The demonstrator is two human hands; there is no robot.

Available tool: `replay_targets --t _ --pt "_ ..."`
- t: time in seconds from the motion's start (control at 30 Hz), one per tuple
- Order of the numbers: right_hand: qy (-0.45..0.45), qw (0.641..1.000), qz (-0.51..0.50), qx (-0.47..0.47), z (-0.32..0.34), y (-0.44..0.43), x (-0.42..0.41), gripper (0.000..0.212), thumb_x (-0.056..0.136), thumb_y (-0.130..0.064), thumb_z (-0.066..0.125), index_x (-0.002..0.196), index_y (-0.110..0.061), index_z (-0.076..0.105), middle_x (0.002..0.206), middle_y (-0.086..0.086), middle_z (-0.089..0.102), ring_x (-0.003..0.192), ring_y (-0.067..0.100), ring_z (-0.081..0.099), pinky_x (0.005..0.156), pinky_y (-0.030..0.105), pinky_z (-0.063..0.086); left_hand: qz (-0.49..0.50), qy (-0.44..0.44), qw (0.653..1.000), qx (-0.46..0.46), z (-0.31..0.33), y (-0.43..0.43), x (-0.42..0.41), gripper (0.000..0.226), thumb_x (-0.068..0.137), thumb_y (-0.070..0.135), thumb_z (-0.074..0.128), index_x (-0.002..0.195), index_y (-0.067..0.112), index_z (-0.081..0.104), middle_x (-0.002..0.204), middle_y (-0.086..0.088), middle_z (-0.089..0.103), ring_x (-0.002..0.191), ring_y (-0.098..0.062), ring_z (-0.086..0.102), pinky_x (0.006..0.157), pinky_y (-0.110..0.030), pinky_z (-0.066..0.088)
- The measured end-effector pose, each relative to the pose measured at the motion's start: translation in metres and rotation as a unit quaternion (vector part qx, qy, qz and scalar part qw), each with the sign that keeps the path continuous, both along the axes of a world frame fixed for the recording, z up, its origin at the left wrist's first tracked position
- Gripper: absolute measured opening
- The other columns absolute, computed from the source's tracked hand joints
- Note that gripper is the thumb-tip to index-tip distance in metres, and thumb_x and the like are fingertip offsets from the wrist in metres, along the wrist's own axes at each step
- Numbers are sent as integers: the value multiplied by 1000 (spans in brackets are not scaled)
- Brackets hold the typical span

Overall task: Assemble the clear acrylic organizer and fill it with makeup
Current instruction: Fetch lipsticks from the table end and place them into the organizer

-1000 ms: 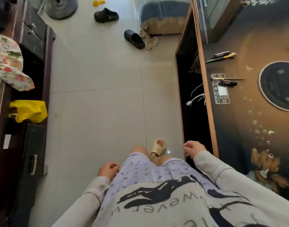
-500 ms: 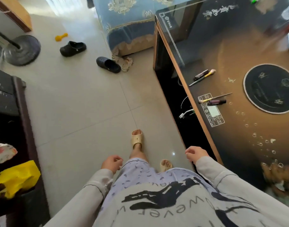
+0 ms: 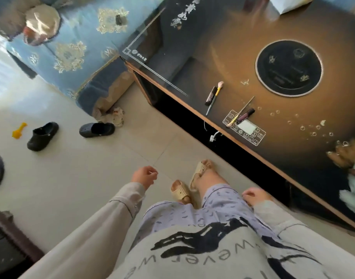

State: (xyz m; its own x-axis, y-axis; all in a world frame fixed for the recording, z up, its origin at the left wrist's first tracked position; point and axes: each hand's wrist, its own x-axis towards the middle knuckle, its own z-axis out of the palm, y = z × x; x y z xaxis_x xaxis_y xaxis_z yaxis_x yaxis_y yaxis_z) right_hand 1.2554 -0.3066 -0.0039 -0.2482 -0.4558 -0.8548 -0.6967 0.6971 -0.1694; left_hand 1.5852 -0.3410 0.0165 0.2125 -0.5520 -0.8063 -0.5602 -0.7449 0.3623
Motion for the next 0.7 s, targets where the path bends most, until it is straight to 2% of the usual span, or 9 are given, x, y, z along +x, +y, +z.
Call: replay_targets --t 0.07,0.1,0.2,0.33,0.4,0.57,0.63,0.7 --pt "-11 1000 -27 2 -2 -7 5 14 87 -6 54 90 -6 68 92 14 66 60 12 61 57 15 41 -36 4 999 22 -6 -11 -4 15 89 1 45 87 13 54 64 2 51 52 -12 51 47 -18 34" --pt "-17 999 -42 -2 -3 -15 7 13 88 -6 54 82 -10 64 87 12 63 54 13 57 53 12 38 -54 2 998 29 -9 -16 -7 15 89 2 45 86 12 55 65 1 53 58 -18 51 50 -20 35" --pt "-43 997 -63 -15 -2 -49 12 22 88 -6 52 69 -17 55 80 10 59 51 10 50 48 11 36 -108 -19 992 59 -15 -32 -13 19 89 2 45 94 8 62 81 -10 59 76 -21 52 68 -24 40" --pt "-58 993 -86 -57 1 -97 10 11 88 -7 52 83 -14 59 69 4 58 51 7 49 47 11 36 -163 -23 980 110 -19 -60 -23 18 90 5 45 98 8 61 103 -21 66 81 -19 53 77 -30 46" --pt "-67 989 -112 -77 2 -117 6 13 88 -6 51 86 -12 62 62 0 56 51 7 50 50 12 36 -191 -29 975 110 -21 -80 -29 17 90 6 45 95 8 62 100 -19 67 79 -19 53 74 -29 46" --pt "-70 987 -126 -74 10 -139 2 12 87 -8 51 83 -14 60 79 7 62 61 15 56 57 19 43 -168 -34 982 74 -20 -131 -41 15 88 3 46 89 9 60 86 -16 62 56 -19 50 58 -21 38" --pt "-69 986 -136 -64 10 -144 0 12 88 -9 51 81 -15 58 80 6 61 67 18 57 64 21 44 -181 -29 981 71 -20 -154 -49 20 89 4 44 97 4 63 89 -18 63 60 -21 52 56 -21 37" --pt "-74 985 -148 -55 8 -148 -1 12 88 -8 50 82 -14 58 78 6 61 66 17 56 56 18 43 -208 -24 976 60 -19 -176 -58 26 89 5 44 106 0 62 93 -20 65 72 -24 57 63 -24 41"
